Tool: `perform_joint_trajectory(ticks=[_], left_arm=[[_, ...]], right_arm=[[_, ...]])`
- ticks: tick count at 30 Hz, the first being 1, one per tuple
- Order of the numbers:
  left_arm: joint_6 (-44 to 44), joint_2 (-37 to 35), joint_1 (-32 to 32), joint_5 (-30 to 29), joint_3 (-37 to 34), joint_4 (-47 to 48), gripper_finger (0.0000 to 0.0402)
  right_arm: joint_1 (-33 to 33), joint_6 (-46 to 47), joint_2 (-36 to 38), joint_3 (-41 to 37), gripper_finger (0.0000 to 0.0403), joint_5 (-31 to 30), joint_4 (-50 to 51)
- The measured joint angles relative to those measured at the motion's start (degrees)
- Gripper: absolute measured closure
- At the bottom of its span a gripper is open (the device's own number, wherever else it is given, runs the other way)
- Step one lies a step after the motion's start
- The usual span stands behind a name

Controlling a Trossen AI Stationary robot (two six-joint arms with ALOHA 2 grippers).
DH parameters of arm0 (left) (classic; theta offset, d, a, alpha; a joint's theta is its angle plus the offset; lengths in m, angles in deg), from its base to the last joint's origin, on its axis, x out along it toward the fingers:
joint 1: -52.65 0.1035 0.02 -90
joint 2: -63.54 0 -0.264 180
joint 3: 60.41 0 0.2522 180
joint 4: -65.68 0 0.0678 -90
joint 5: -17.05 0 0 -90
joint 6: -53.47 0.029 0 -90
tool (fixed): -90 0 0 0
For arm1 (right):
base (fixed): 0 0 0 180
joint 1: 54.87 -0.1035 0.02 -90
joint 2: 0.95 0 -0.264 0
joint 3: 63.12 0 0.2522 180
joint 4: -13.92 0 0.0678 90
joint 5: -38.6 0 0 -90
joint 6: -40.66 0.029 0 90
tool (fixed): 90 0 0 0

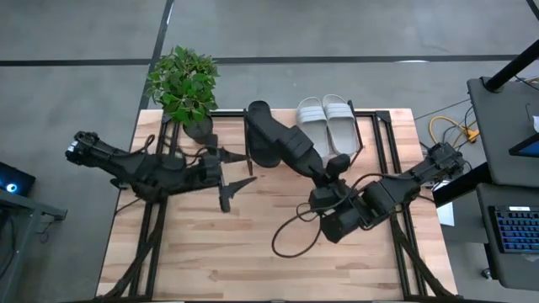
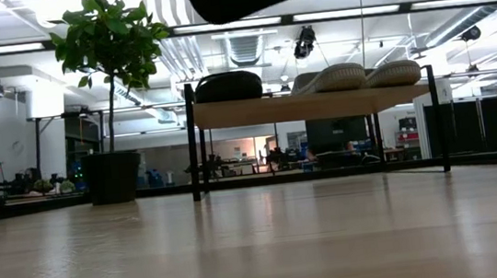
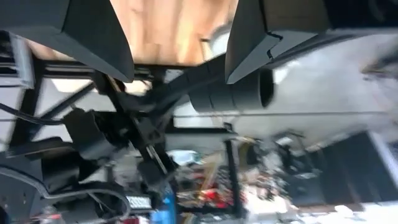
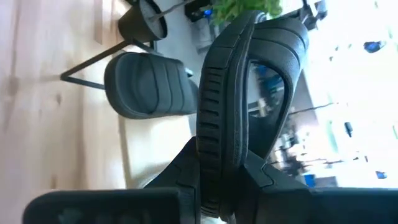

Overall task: Pick and place slides into the shelf
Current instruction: Put the black slide on the shelf

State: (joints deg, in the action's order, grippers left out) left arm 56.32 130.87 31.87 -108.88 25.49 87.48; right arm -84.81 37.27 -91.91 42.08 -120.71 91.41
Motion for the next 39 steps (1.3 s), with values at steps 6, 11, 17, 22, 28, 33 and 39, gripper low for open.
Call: perform_joint_trajectory(ticks=[6,11,17,22,28,33,39], left_arm=[[-2.61,1.93,5.13,8.06,-0.07,0.71,0.0164],[-2.60,2.82,8.18,9.80,0.24,0.40,0.0164],[-2.74,2.82,11.64,13.37,0.24,0.39,0.0164],[-5.51,3.22,14.46,23.00,0.24,0.27,0.0164],[-5.72,4.20,16.66,25.17,0.07,-0.03,0.0164],[-5.65,5.35,17.96,27.07,0.04,-0.07,0.0164],[-5.52,8.20,18.59,29.97,1.09,-0.47,0.0170]], right_arm=[[-1.18,-4.42,-0.07,-0.02,0.0361,-0.82,-0.04],[-2.17,-7.06,-0.11,-0.07,0.0361,-0.86,-0.04],[-3.59,-9.16,-0.15,-0.07,0.0361,-0.82,-0.07],[-4.08,-11.24,-0.15,-0.09,0.0361,-0.86,-0.11],[-4.08,-11.87,-0.15,-0.09,0.0361,-0.86,-0.24],[-4.06,-12.88,-0.15,-0.09,0.0361,-0.84,-0.53],[-4.06,-16.60,-0.15,-0.20,0.0361,-0.59,-2.68]])
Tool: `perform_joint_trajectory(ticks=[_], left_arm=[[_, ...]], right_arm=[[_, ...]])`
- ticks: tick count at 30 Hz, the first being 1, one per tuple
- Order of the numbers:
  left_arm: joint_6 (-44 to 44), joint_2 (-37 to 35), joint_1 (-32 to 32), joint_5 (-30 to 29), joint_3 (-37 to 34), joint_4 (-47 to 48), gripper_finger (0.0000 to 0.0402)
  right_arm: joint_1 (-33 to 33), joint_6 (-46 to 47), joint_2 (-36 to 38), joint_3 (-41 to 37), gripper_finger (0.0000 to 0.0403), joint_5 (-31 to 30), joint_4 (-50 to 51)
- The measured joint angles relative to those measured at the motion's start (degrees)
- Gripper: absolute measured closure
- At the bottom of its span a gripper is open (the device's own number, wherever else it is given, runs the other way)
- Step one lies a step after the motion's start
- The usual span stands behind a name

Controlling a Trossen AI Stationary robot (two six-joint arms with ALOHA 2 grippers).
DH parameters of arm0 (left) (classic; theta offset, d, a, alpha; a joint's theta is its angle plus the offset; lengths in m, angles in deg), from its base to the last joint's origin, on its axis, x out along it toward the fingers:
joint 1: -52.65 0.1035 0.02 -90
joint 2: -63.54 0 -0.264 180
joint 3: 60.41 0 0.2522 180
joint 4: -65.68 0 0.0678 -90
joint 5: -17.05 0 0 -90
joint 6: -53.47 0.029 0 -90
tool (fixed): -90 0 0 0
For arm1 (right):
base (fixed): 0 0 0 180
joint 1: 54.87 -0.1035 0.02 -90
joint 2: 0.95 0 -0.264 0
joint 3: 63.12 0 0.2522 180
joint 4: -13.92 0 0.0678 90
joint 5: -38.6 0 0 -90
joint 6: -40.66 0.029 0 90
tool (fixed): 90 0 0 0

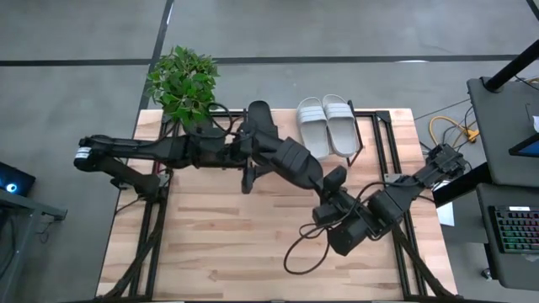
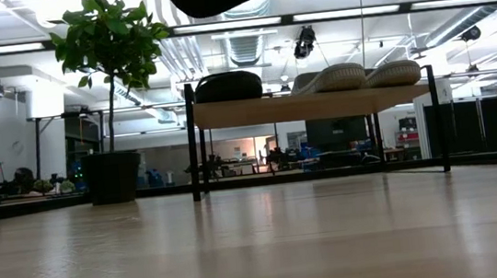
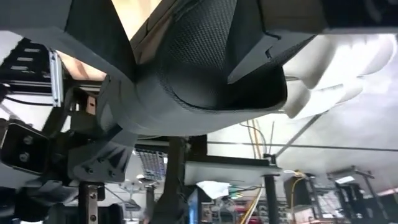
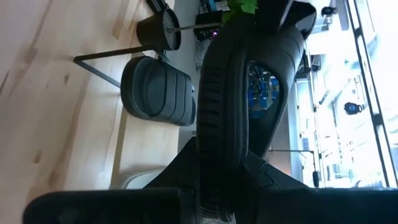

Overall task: Pick and place slides into the shelf
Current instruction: Put the black slide on the shelf

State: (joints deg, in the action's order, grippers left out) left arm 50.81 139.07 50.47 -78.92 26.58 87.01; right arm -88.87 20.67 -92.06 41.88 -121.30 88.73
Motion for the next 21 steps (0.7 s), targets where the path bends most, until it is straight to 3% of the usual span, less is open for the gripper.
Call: perform_joint_trajectory(ticks=[5,12,19,21], left_arm=[[0.07,0.07,0.34,0.78,0.10,-0.31,0.0225],[2.91,-0.57,0.71,3.12,-0.08,-2.23,0.0379],[3.37,-1.24,0.69,4.09,-0.11,-1.15,0.0399],[4.30,-1.73,0.65,4.36,-0.15,-0.89,0.0400]], right_arm=[[0.00,-0.01,0.00,0.00,0.0361,-0.10,-0.21],[-0.01,0.01,0.00,0.02,0.0361,-0.89,-0.45],[0.02,1.66,0.01,0.02,0.0360,-0.81,0.39],[0.02,3.97,0.11,0.02,0.0340,-0.84,1.13]])
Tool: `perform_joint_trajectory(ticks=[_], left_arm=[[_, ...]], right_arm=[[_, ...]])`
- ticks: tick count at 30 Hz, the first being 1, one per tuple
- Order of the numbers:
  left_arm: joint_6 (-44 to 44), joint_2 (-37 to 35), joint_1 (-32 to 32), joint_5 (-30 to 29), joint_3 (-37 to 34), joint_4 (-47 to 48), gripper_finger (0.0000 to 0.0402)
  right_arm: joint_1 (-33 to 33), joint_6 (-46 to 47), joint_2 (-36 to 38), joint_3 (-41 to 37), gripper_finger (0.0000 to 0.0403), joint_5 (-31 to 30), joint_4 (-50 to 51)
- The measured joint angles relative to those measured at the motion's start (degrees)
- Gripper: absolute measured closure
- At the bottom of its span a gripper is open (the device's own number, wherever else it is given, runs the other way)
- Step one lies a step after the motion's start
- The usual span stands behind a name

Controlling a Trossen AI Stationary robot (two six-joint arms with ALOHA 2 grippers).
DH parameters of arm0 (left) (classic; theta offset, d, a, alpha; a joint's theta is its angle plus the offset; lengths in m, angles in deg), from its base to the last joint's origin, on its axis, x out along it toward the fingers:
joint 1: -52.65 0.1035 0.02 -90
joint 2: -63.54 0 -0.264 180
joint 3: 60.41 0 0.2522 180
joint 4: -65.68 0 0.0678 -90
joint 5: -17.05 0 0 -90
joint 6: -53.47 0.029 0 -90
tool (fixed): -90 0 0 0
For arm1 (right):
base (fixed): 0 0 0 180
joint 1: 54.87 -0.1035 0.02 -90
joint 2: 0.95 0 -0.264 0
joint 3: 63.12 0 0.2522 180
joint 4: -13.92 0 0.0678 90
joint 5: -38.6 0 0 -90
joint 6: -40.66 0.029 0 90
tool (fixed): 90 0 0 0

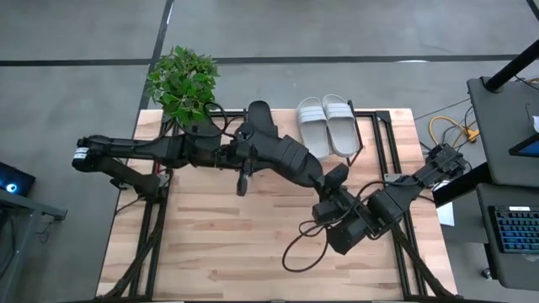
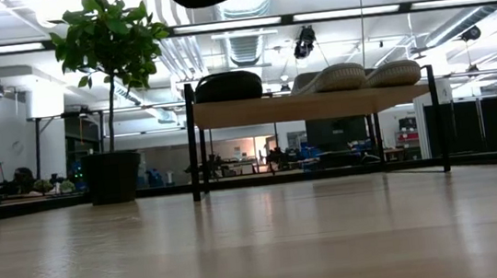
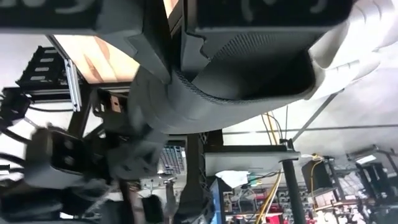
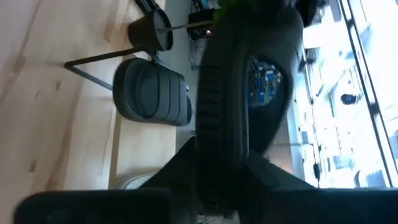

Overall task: Pick and place slides into the shelf
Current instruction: Put the black slide on the shelf

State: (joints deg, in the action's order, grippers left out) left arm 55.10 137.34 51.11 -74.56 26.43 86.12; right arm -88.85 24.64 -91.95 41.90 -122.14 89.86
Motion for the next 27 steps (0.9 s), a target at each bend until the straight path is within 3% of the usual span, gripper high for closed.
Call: perform_joint_trajectory(ticks=[6,15,23,27], left_arm=[[3.17,-2.29,0.05,-0.29,-0.33,0.79,0.0401],[10.22,-3.66,0.02,1.10,-0.46,2.91,0.0401],[12.74,-3.80,-0.10,2.56,-1.50,2.90,0.0401],[12.84,-3.82,-0.33,2.59,-2.03,2.68,0.0401]], right_arm=[[-0.03,6.34,1.72,0.14,0.0264,-0.48,1.48],[-0.52,15.69,5.46,0.11,0.0241,0.20,5.41],[-2.27,42.84,10.69,-3.52,0.0246,-0.85,11.43],[-7.19,54.80,15.53,-14.92,0.0254,-10.16,11.61]])
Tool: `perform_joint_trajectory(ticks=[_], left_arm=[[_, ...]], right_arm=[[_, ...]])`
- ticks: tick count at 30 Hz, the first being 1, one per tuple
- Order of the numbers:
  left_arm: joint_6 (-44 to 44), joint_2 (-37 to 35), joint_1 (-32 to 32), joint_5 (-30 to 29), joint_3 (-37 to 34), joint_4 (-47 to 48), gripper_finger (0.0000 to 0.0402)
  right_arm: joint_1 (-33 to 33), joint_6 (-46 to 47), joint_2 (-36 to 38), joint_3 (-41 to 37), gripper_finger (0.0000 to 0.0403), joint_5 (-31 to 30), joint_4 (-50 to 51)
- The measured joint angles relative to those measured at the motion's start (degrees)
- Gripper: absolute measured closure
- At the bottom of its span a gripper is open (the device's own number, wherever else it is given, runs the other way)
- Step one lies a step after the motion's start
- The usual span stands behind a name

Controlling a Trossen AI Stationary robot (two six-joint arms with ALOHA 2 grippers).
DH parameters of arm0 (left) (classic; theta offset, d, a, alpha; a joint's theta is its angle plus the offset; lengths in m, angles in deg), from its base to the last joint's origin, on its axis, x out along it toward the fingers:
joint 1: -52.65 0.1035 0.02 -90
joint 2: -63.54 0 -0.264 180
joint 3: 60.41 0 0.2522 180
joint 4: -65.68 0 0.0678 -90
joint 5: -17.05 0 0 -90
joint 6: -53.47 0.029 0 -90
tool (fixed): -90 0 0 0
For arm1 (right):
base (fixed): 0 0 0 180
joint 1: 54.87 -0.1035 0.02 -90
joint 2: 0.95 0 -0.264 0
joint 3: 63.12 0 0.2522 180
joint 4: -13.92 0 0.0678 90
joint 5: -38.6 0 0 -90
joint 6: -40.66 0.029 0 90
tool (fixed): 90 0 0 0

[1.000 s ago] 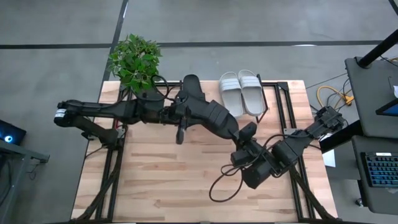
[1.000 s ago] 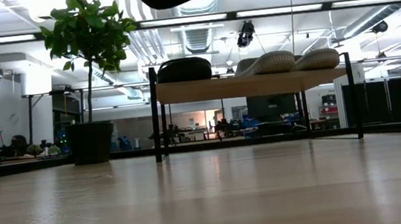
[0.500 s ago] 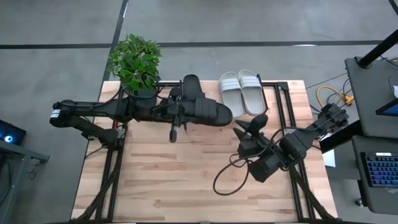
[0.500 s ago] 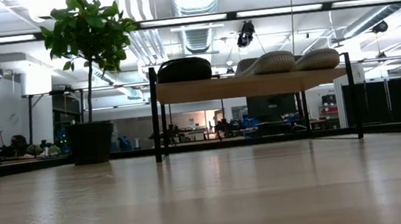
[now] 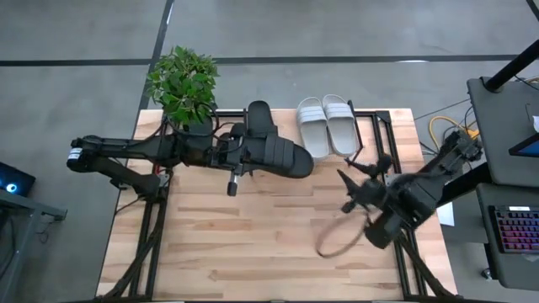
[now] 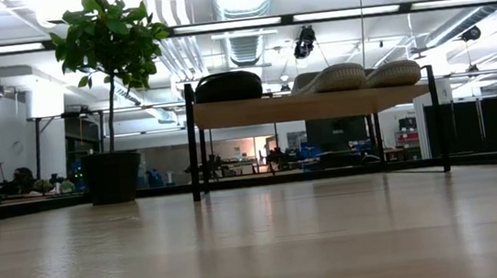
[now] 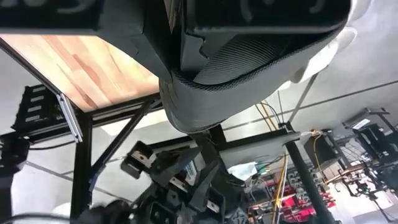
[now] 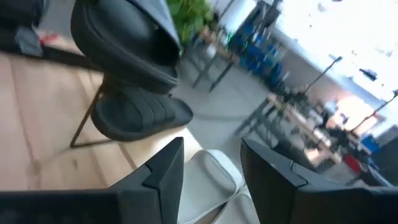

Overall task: Pick and place slides into the shelf
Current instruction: Put the black slide on the shelf

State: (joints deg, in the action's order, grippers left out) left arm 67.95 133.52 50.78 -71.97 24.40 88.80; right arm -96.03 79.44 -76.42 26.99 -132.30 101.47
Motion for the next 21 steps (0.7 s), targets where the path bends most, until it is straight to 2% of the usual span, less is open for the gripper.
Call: perform_joint_trajectory(ticks=[3,8,10,16,21], left_arm=[[-0.17,-0.35,-0.06,0.06,-0.31,0.37,0.0401],[-0.17,-1.11,-0.10,0.25,-0.31,0.02,0.0401],[-0.09,-1.14,-0.11,0.23,-0.31,0.09,0.0401],[4.21,-0.84,-0.13,1.24,-0.32,0.14,0.0401],[9.09,-0.81,-0.13,3.87,-0.71,0.18,0.0402]], right_arm=[[-4.59,9.67,4.77,-9.73,0.0261,-2.79,0.08],[-10.64,22.24,11.25,-22.97,0.0272,1.46,-6.25],[-12.23,21.50,13.02,-26.98,0.0275,1.84,-13.63],[-11.11,7.92,17.12,-34.91,0.0275,-1.15,-44.70],[-7.27,7.73,19.51,-38.82,0.0274,-3.23,-65.29]])
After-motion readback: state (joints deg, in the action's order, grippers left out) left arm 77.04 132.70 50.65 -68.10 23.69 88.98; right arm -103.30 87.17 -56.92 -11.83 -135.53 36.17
